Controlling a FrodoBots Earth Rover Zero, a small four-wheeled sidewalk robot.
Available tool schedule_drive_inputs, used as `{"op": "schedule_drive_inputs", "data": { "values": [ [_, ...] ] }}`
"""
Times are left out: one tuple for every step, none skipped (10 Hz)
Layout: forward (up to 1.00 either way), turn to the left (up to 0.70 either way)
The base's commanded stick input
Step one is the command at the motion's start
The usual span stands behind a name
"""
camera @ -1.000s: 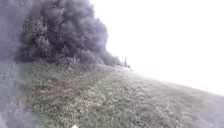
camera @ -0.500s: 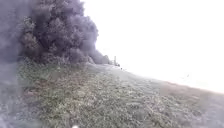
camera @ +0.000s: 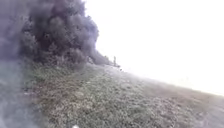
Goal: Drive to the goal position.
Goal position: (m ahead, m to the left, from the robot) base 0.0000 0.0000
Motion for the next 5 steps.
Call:
{"op": "schedule_drive_inputs", "data": {
  "values": [
    [0.6,0.0],
    [0.6,0.0],
    [0.6,0.0],
    [0.6,0.0],
    [0.6,0.0]
  ]
}}
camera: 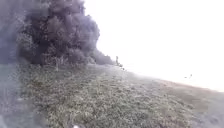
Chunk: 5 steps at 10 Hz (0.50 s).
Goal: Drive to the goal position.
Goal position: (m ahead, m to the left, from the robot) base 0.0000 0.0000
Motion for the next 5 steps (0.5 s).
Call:
{"op": "schedule_drive_inputs", "data": {
  "values": [
    [0.6,0.0],
    [0.6,0.0],
    [0.6,0.0],
    [0.6,0.0],
    [0.6,-0.05]
  ]
}}
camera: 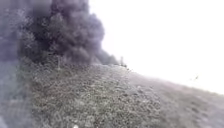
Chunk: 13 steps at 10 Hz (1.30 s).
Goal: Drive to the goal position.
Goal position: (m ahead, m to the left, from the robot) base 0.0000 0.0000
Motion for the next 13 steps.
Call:
{"op": "schedule_drive_inputs", "data": {
  "values": [
    [0.6,-0.12],
    [0.6,-0.15],
    [0.6,-0.15],
    [0.6,-0.15],
    [0.6,-0.15],
    [0.6,-0.15],
    [0.6,-0.15],
    [0.6,-0.15],
    [0.6,-0.15],
    [0.6,-0.15],
    [0.6,-0.15],
    [0.6,-0.15],
    [0.6,-0.15]
  ]
}}
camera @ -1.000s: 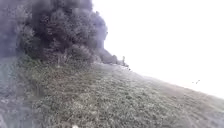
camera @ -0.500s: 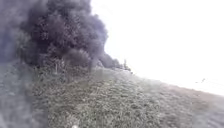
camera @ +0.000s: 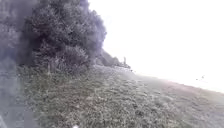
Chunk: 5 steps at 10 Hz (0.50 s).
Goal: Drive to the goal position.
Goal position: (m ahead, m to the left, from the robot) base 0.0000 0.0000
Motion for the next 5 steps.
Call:
{"op": "schedule_drive_inputs", "data": {
  "values": [
    [0.6,-0.15],
    [0.6,-0.15],
    [0.6,-0.15],
    [0.6,-0.15],
    [0.6,-0.15]
  ]
}}
